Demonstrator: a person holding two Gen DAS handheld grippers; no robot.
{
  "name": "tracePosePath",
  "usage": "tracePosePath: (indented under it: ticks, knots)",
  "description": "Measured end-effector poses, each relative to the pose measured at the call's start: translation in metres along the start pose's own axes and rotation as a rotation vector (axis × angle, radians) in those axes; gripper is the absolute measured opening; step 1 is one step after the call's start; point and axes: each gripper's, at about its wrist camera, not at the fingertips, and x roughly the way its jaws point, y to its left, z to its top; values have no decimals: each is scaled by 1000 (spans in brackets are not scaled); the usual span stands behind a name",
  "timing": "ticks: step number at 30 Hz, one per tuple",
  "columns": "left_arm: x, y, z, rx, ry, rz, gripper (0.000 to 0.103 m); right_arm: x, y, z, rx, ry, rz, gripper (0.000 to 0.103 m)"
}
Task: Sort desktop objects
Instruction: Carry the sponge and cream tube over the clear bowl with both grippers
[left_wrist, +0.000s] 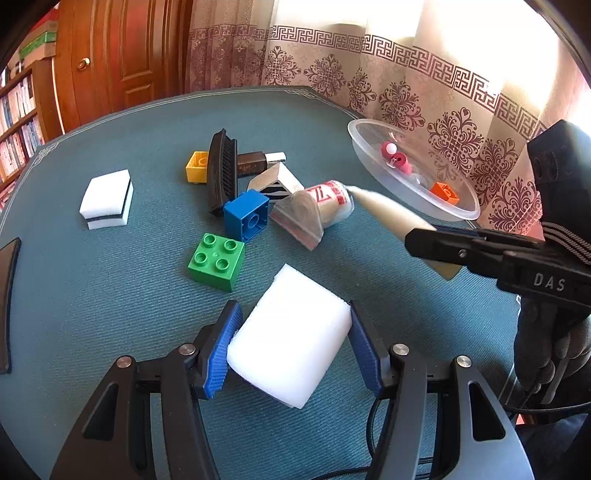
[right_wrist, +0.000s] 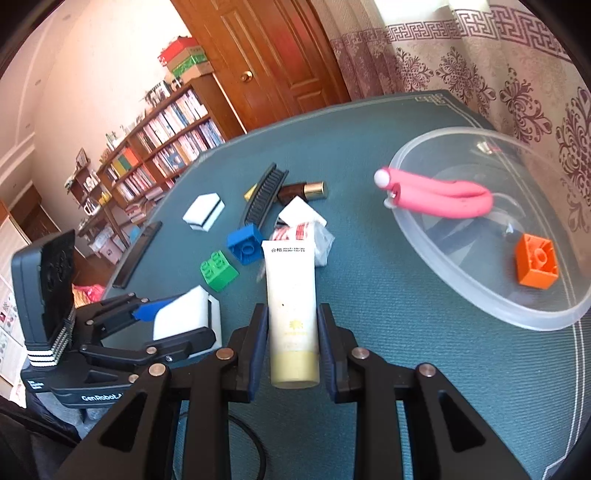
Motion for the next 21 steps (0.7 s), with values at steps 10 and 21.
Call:
tracePosePath:
  ticks: [10, 21]
  knots:
    - [-3, -20, 17, 31, -33, -20, 61, -33, -22, 13, 74, -114, -30, 30]
    - [0, -51, 41, 81, -63, -52, 61, -60, -63, 22, 169, -201, -116, 30]
